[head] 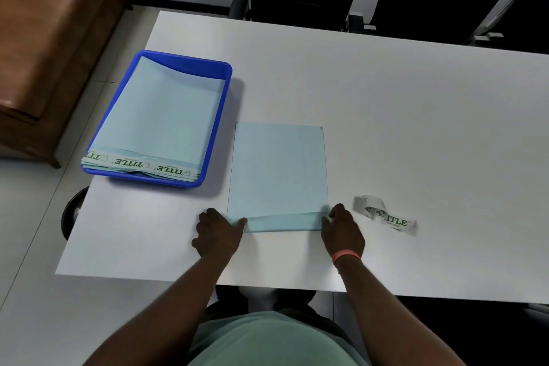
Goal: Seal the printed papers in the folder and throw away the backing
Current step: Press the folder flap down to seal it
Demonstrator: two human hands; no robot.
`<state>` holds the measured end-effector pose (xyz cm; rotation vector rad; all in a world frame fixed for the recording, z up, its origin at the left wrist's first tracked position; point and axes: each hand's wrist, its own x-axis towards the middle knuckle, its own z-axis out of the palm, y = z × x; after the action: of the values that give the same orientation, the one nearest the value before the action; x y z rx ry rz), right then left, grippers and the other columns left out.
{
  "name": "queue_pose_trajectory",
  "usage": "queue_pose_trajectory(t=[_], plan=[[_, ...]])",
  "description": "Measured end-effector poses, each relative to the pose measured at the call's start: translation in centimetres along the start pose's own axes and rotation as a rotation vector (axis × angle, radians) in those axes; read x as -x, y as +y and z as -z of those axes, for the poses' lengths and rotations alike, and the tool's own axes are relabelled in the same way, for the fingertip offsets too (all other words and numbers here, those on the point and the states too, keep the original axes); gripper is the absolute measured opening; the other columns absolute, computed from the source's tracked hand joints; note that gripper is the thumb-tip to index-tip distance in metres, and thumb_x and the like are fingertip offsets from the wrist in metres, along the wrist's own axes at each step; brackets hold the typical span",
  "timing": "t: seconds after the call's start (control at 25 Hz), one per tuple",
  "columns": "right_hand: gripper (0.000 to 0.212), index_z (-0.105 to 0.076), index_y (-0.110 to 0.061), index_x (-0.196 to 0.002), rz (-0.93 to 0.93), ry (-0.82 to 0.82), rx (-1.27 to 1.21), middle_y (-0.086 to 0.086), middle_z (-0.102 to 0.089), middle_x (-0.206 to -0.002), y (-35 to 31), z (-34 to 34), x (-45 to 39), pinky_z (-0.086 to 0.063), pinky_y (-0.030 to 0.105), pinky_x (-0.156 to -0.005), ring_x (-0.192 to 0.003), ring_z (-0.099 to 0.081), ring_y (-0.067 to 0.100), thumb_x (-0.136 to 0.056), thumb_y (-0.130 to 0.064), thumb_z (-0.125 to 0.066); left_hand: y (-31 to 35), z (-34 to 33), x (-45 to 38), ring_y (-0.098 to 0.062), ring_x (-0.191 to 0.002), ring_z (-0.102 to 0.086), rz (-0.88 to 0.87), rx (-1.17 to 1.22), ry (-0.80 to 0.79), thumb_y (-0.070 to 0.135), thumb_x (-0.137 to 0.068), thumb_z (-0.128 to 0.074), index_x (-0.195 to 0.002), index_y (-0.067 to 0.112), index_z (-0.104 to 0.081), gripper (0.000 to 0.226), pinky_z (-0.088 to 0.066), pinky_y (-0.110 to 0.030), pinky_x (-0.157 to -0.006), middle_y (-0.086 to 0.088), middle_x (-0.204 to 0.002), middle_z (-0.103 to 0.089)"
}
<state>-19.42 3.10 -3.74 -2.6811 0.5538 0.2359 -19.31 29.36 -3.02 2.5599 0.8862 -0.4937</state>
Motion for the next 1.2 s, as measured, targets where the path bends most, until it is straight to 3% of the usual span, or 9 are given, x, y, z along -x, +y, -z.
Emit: queue_pose_trajectory(t=[0.12, 0.28, 0.44, 0.6, 0.68, 0.8, 1.0, 1.08, 1.2], plan=[[0.022, -0.065, -0.016, -0.093, 0.292, 0.087, 0.089, 0.007, -0.062, -0.090, -1.0, -2.2, 2.1, -0.049, 0.037, -0.064, -0.079, -0.063, 0.033, -0.075, -0.011, -0.052, 1.2, -0.6, 0.5, -0.032, -0.120, -0.044, 0.131, 0.027, -0.024, 0.057, -0.080, -0.065, -0.125, 0.003, -0.037, 0.076, -0.041, -0.052, -0.091, -0.015, -0.128, -0.045], [0.047, -0.062, -0.011, -0.129, 0.307, 0.109, 0.259, 0.009, -0.063, -0.128, -0.5, -4.7, 5.0, -0.031, 0.054, -0.104, -0.116, -0.062, 0.031, -0.085, -0.027, -0.058, 1.6, -0.3, -1.1, -0.033, -0.122, -0.041, 0.257, 0.086, -0.134, 0.050, -0.082, -0.065, -0.127, 0.002, -0.041, 0.070, -0.037, -0.052, -0.096, -0.015, -0.130, -0.041], [0.067, -0.050, -0.011, -0.145, 0.439, 0.002, 0.290, 0.009, -0.050, -0.152, -2.1, -5.7, 6.9, -0.009, 0.055, -0.116, -0.139, -0.047, 0.027, -0.085, -0.042, -0.050, 1.4, 2.3, -2.6, -0.032, -0.079, -0.061, 0.248, 0.607, -0.429, 0.015, -0.089, -0.060, -0.107, -0.004, -0.058, 0.026, -0.048, -0.035, -0.068, -0.019, -0.093, -0.060], [0.058, -0.053, -0.014, -0.142, 0.547, 0.016, 0.174, 0.006, -0.065, -0.136, -6.3, -4.9, 7.9, -0.035, 0.050, -0.110, -0.123, -0.062, 0.020, -0.089, -0.039, -0.051, 2.1, 6.9, 0.3, -0.021, -0.047, -0.050, 0.241, 1.132, -0.787, 0.001, -0.086, -0.054, -0.087, 0.002, -0.058, 0.004, -0.046, -0.030, -0.053, -0.012, -0.064, -0.055], [0.046, -0.059, -0.022, -0.136, 0.500, 0.129, -0.005, 0.001, -0.077, -0.112, -8.3, -2.8, 8.2, -0.058, 0.036, -0.085, -0.094, -0.074, 0.016, -0.090, -0.031, -0.054, 2.7, 9.0, 1.9, -0.019, -0.045, -0.043, 0.146, 1.214, -0.988, 0.009, -0.087, -0.055, -0.076, 0.007, -0.053, 0.011, -0.036, -0.028, -0.051, -0.006, -0.055, -0.048], [0.035, -0.069, -0.021, -0.122, 0.347, 0.324, -0.248, 0.004, -0.079, -0.096, -10.9, 2.0, 8.6, -0.051, 0.024, -0.058, -0.071, -0.072, 0.020, -0.090, -0.015, -0.055, 3.3, 11.7, 2.2, -0.021, -0.060, -0.050, -0.097, 1.273, -1.288, 0.041, -0.099, -0.049, -0.081, 0.010, -0.054, 0.036, -0.036, -0.030, -0.056, -0.009, -0.072, -0.056], [0.034, -0.064, -0.030, -0.100, -0.138, 0.252, -1.438, -0.001, -0.077, -0.083, -14.4, 11.1, 8.0, -0.057, 0.036, -0.060, -0.067, -0.069, 0.017, -0.095, 0.002, -0.055, 1.0, 12.9, 2.9, -0.034, -0.091, -0.070, -0.025, 0.885, -1.269, 0.062, -0.071, -0.077, -0.115, 0.008, -0.059, 0.072, -0.059, -0.048, -0.071, -0.015, -0.109, -0.062], [0.035, -0.062, -0.025, -0.115, -0.066, 0.106, -1.737, 0.001, -0.077, -0.097, -17.1, 12.7, 7.5, -0.060, 0.035, -0.062, -0.076, -0.073, 0.019, -0.096, 0.003, -0.051, 1.0, 14.2, 3.5, -0.038, -0.094, -0.070, -0.107, 1.044, -1.255, 0.042, -0.085, -0.074, -0.119, 0.009, -0.058, 0.050, -0.061, -0.048, -0.067, -0.016, -0.111, -0.066], [0.048, -0.054, -0.025, -0.134, 0.019, -0.081, -1.899, 0.001, -0.073, -0.119, -22.1, 12.7, 5.6, -0.061, 0.041, -0.072, -0.095, -0.073, 0.023, -0.096, 0.004, -0.048, 1.4, 18.1, 0.8, -0.025, -0.074, -0.072, -0.228, 1.309, -0.837, 0.016, -0.089, -0.071, -0.109, 0.013, -0.064, 0.022, -0.055, -0.033, -0.052, -0.013, -0.097, -0.071]])
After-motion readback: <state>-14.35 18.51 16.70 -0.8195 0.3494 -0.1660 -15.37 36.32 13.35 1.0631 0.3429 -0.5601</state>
